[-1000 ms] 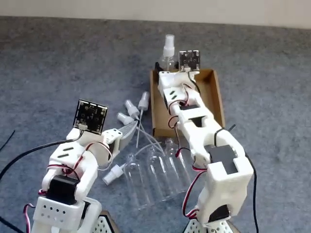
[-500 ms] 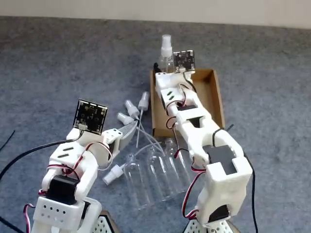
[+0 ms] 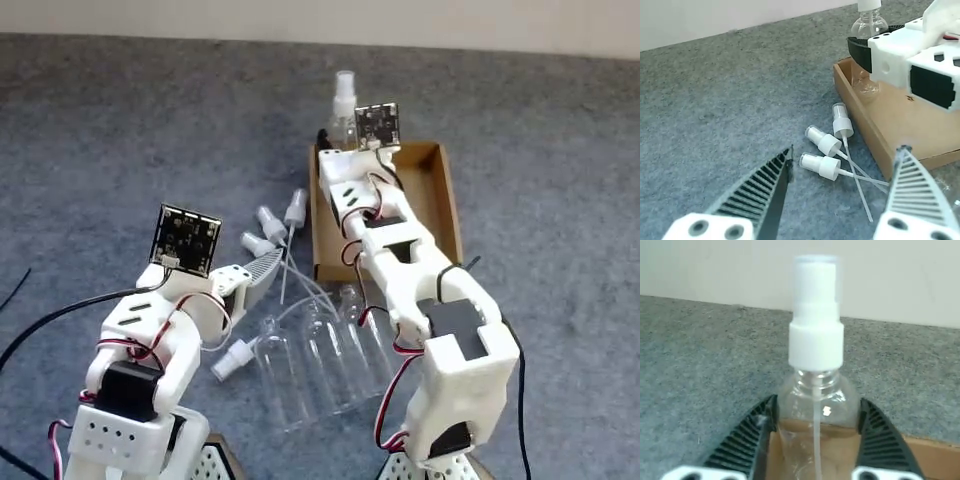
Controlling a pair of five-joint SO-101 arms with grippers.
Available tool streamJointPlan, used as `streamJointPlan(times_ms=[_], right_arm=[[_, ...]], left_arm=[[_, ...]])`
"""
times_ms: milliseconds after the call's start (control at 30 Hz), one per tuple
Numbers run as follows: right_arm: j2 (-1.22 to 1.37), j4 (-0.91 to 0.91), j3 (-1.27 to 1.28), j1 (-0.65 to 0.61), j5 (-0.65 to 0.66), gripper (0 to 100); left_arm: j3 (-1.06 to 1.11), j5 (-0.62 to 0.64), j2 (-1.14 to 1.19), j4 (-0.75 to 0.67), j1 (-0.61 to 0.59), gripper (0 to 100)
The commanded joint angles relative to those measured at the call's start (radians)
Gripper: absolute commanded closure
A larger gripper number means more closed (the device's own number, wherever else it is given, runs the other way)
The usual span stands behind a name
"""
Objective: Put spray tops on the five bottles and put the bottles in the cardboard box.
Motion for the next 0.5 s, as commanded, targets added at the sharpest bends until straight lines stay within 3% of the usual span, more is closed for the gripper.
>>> streamJointPlan(times_ms=[0, 200, 467], right_arm=[[-0.012, -0.01, 0.007, 0.004, 0.014, 75.9], [-0.125, -0.01, 0.097, 0.004, 0.014, 75.7], [-0.159, -0.004, 0.136, -0.002, 0.014, 75.7]], left_arm=[[-0.004, -0.008, -0.008, -0.005, -0.008, 71], [0.048, -0.061, -0.008, -0.095, -0.007, 71], [0.051, -0.063, -0.008, -0.1, -0.008, 71]])
